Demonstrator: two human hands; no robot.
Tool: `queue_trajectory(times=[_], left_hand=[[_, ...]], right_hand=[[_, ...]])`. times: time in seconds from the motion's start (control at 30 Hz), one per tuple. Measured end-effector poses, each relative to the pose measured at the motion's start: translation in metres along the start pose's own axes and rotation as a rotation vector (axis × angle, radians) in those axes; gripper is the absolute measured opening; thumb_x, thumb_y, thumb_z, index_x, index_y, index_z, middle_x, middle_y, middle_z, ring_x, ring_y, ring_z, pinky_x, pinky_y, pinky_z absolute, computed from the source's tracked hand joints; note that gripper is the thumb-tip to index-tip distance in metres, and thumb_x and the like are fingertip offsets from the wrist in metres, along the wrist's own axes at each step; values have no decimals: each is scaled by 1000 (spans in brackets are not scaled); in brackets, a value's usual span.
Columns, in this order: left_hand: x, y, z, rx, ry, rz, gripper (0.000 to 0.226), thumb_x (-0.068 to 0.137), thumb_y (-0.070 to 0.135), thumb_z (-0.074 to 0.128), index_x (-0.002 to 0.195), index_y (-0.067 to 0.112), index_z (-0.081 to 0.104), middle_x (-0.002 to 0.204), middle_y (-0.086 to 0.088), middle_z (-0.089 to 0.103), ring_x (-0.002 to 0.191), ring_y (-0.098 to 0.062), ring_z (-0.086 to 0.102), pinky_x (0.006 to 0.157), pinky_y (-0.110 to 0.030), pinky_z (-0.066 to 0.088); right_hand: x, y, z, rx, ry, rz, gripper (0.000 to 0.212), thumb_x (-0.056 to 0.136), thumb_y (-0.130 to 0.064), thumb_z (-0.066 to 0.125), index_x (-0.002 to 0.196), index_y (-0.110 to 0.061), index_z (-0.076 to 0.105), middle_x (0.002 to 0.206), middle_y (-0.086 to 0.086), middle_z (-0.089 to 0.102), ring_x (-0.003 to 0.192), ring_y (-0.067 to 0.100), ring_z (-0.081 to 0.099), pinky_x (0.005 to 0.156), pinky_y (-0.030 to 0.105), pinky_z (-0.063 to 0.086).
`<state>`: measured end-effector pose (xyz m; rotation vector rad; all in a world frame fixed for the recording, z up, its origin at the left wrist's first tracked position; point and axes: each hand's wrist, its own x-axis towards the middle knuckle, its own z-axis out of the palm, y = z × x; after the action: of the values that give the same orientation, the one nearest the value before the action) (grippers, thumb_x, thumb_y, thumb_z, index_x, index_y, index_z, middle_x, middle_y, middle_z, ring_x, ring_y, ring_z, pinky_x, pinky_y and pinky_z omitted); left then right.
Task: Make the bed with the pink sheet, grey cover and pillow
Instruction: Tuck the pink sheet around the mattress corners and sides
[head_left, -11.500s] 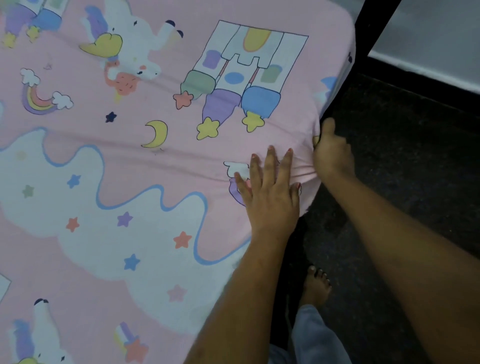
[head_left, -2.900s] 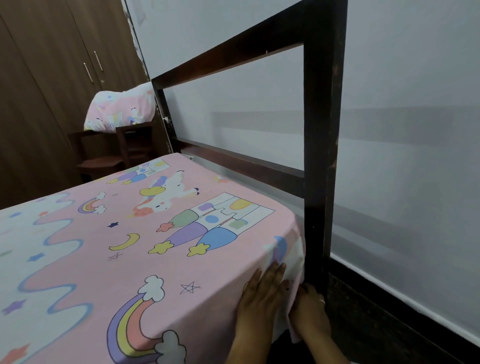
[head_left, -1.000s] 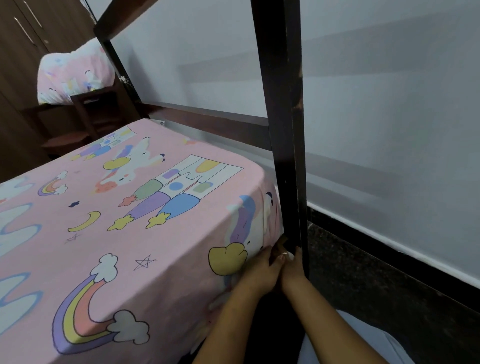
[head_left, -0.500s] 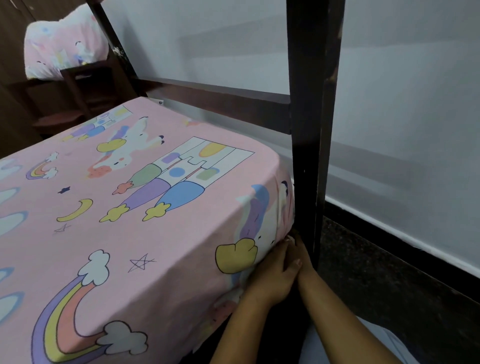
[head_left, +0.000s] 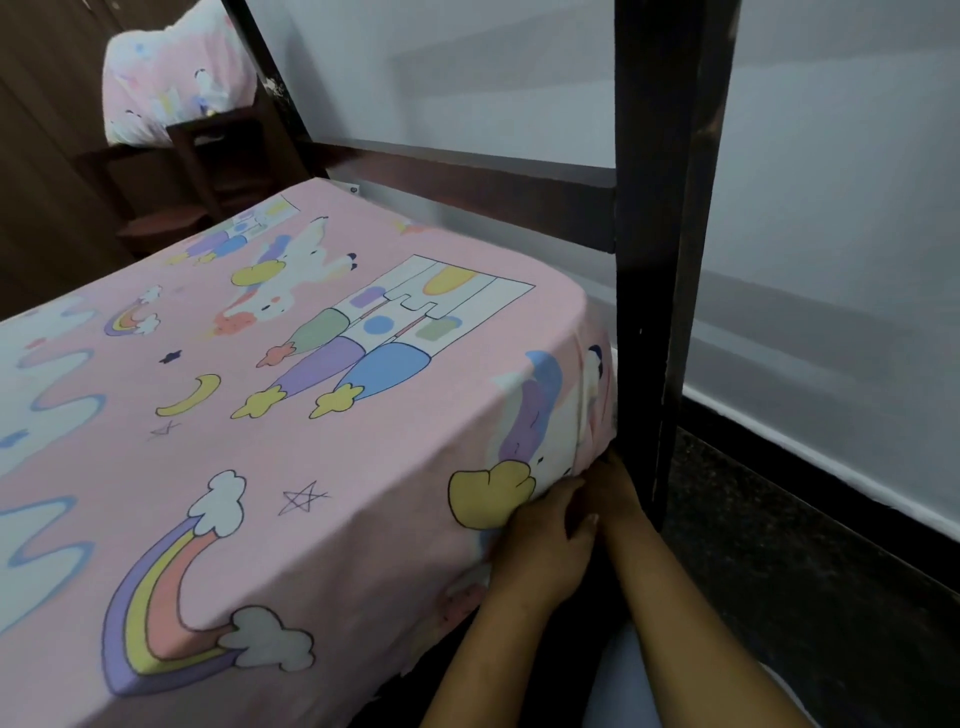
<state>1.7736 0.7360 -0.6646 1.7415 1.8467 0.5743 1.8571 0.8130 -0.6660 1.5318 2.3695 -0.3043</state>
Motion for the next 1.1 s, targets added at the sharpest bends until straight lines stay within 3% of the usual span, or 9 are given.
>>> queue_trajectory(times=[0.13, 0.4, 0.53, 0.63, 0.77, 0.87, 0.93, 1.03, 1.1], left_hand=[[-9, 0, -11, -177, -116, -43, 49, 94, 28, 54, 141, 27, 40, 146, 7, 43, 130, -6, 40, 104, -13, 30], [-103, -63, -41, -55, -89, -69, 55, 96, 32, 52, 146, 31, 28, 143, 24, 27, 132, 8, 21, 105, -8, 15], [-161, -104, -62, 27, -7, -92, 56, 92, 28, 57, 141, 34, 32, 141, 25, 31, 134, 6, 25, 107, -7, 16], [-198, -128, -69, 19, 77, -182, 48, 88, 33, 61, 132, 34, 41, 135, 24, 37, 130, 5, 33, 101, -2, 19], [-219, -142, -72, -95, 301, -336, 24, 86, 13, 67, 103, 29, 59, 104, 21, 59, 106, -3, 55, 78, 6, 30], [-223, -141, -75, -34, 424, -359, 14, 86, 12, 64, 85, 26, 65, 89, 9, 69, 91, -11, 65, 73, -12, 43], [-224, -138, -78, 218, 478, -290, 9, 86, 23, 57, 83, 22, 66, 84, 4, 70, 81, -17, 66, 66, -26, 46], [-224, -126, -71, 324, 542, -106, 22, 81, 32, 47, 92, 20, 62, 82, -1, 67, 73, -22, 63, 63, -27, 43], [-222, -115, -65, 337, 577, -59, 26, 81, 33, 46, 103, 24, 56, 86, -1, 67, 76, -21, 61, 63, -28, 48]], right_hand=[[-1, 0, 5, 22, 63, -44, 70, 99, -46, 30, 152, -13, -2, 160, 11, 6, 147, 27, 5, 119, 42, 0], [1, 2, 25, 330, 168, -100, 73, 91, -58, 40, 152, -29, 14, 159, 1, 16, 144, 24, 20, 118, 36, 18], [-20, 7, 18, 423, 58, -96, 43, 96, -41, 43, 136, -26, 45, 134, 4, 54, 115, 21, 52, 91, 23, 43], [-35, 7, 15, 279, 93, -51, 32, 97, -40, 39, 118, -23, 57, 117, 3, 62, 100, 17, 55, 72, 22, 41], [-53, 2, 10, 224, 179, 51, 27, 95, -37, 39, 93, -23, 62, 98, 0, 62, 81, 15, 52, 60, 25, 37], [-64, -7, 3, 233, 263, 161, 25, 94, -36, 44, 86, -20, 62, 88, 0, 58, 68, 15, 46, 55, 23, 33], [-72, -11, -6, 244, 230, 219, 24, 91, -39, 49, 88, -20, 64, 87, 0, 55, 69, 16, 47, 57, 23, 36], [-86, -10, -19, 292, 199, 325, 28, 87, -46, 56, 96, -20, 61, 86, 1, 51, 76, 22, 50, 63, 26, 40], [-94, -4, -25, 364, 336, 374, 38, 84, -49, 61, 103, -16, 55, 90, 7, 54, 81, 27, 54, 63, 29, 39]])
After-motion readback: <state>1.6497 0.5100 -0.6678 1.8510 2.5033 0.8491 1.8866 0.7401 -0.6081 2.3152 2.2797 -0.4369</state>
